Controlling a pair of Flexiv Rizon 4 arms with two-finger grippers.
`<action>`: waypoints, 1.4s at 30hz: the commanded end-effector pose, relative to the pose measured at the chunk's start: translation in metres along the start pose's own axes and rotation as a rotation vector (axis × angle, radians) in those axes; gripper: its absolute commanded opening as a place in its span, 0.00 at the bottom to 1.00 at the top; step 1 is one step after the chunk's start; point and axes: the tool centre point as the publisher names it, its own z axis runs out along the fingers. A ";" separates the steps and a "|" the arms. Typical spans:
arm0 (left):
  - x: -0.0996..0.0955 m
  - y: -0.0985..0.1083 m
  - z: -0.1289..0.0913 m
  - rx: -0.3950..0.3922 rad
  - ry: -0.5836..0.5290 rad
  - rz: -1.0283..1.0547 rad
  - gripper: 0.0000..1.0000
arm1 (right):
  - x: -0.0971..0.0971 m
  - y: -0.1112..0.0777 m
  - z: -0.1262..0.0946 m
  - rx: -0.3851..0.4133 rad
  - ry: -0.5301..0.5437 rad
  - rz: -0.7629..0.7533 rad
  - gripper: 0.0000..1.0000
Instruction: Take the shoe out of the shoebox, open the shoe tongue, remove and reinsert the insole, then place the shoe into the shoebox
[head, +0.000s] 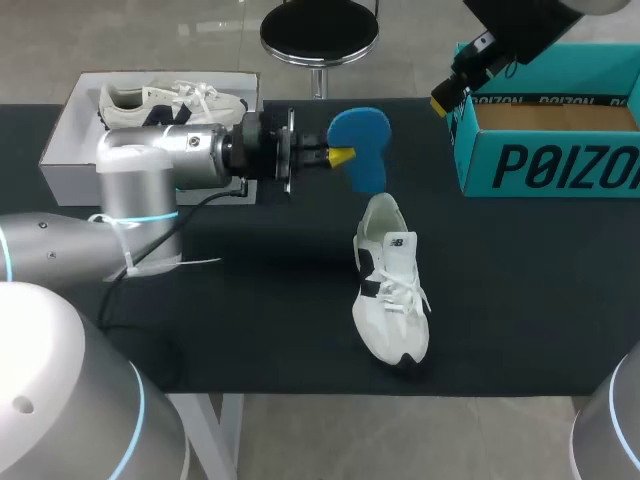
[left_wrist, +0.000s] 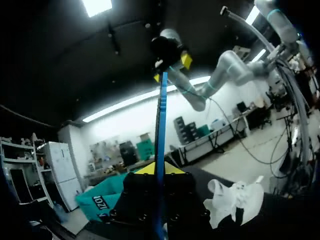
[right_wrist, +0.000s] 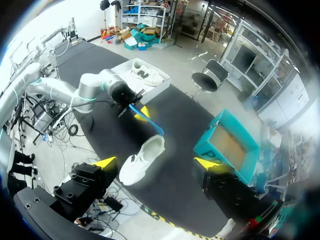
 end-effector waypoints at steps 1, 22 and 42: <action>-0.003 -0.001 0.007 0.151 -0.019 -0.559 0.00 | 0.000 0.002 0.001 0.005 0.000 0.001 1.00; -0.007 -0.020 0.003 0.108 -0.015 -0.625 0.00 | 0.000 0.002 0.001 0.005 0.000 0.001 1.00; -0.010 -0.016 0.004 0.159 -0.028 -1.065 0.00 | 0.000 0.002 0.001 0.005 0.000 0.001 1.00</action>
